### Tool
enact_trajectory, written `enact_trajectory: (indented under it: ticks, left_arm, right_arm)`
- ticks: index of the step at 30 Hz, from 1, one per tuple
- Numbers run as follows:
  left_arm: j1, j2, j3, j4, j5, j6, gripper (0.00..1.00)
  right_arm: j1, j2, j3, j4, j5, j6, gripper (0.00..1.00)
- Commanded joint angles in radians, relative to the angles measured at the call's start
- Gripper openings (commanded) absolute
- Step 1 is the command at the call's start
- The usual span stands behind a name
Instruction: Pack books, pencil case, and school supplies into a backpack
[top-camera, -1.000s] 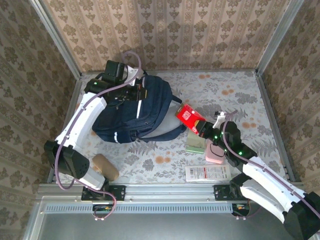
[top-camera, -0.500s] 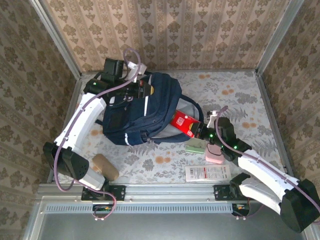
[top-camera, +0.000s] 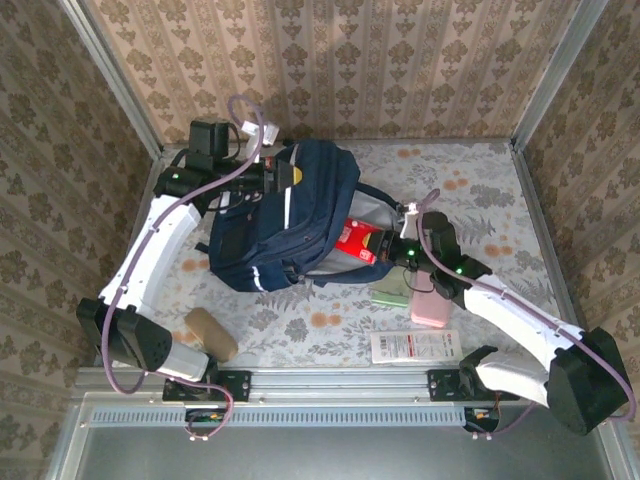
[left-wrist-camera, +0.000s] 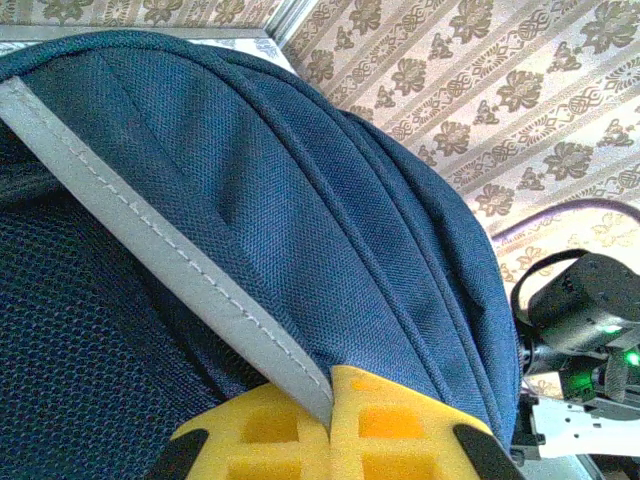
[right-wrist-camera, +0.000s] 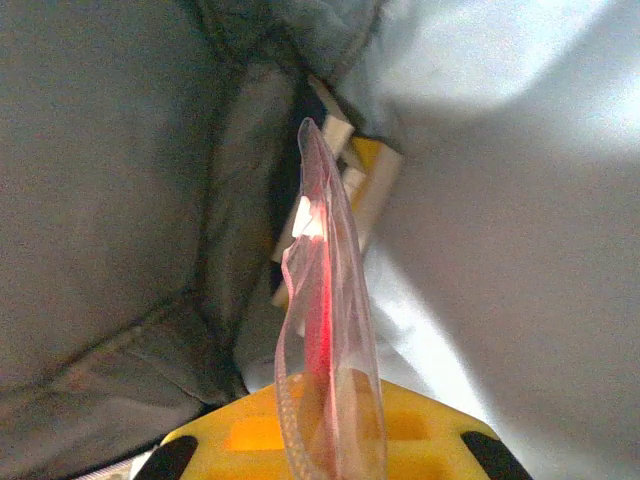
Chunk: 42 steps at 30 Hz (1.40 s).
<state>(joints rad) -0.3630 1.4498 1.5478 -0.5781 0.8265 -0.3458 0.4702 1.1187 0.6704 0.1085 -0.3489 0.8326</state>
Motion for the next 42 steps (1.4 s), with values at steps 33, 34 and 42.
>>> enact_trajectory:
  ticks: [33, 34, 42]
  left_arm:
    - [0.078, -0.097, -0.175, 0.39, 0.032, -0.125, 0.0]
    - [0.081, -0.098, -0.183, 0.388, 0.02, -0.126, 0.0]
    - [0.09, -0.068, -0.237, 0.237, -0.252, -0.05, 0.0]
  right_arm:
    - [0.207, 0.52, 0.413, 0.128, 0.097, -0.048, 0.81]
    - [0.205, 0.491, 0.39, 0.105, 0.105, -0.068, 0.81]
    - [0.191, 0.176, 0.223, -0.148, 0.319, -0.206, 0.79]
